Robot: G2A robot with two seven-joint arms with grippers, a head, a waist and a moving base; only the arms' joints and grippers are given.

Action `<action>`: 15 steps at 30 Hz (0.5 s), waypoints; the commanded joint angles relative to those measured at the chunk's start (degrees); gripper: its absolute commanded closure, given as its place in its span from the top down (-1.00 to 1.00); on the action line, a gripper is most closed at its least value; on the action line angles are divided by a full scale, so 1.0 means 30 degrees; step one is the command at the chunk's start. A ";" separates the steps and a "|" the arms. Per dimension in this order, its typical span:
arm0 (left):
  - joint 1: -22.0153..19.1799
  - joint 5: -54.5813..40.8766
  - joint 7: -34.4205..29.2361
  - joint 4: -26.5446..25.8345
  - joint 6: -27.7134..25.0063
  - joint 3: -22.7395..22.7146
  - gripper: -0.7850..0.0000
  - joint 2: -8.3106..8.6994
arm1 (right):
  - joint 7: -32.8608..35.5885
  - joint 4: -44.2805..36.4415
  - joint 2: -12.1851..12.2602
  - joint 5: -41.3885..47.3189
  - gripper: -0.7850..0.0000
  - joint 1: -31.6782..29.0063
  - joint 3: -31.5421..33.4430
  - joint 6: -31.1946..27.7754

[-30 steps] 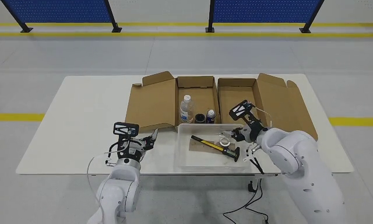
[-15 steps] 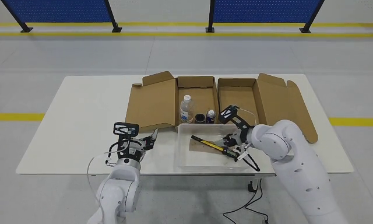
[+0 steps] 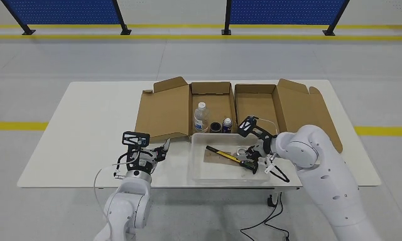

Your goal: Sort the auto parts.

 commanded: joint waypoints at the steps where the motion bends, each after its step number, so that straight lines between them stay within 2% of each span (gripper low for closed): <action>1: 0.0000 0.0000 0.0001 -0.0001 0.0000 0.0000 1.00 0.0000 | 0.0000 0.0000 0.0000 0.0004 1.00 -0.0001 0.0001 -0.0009; 10: 0.0000 0.0000 0.0001 -0.0001 0.0000 0.0000 1.00 0.0000 | 0.0000 0.0000 0.0000 0.0004 1.00 -0.0001 0.0001 -0.0009; 15: 0.0000 0.0000 0.0001 -0.0001 0.0000 0.0000 1.00 0.0000 | -0.0811 -0.0432 -0.0024 -0.0865 1.00 -0.0026 -0.0542 0.0455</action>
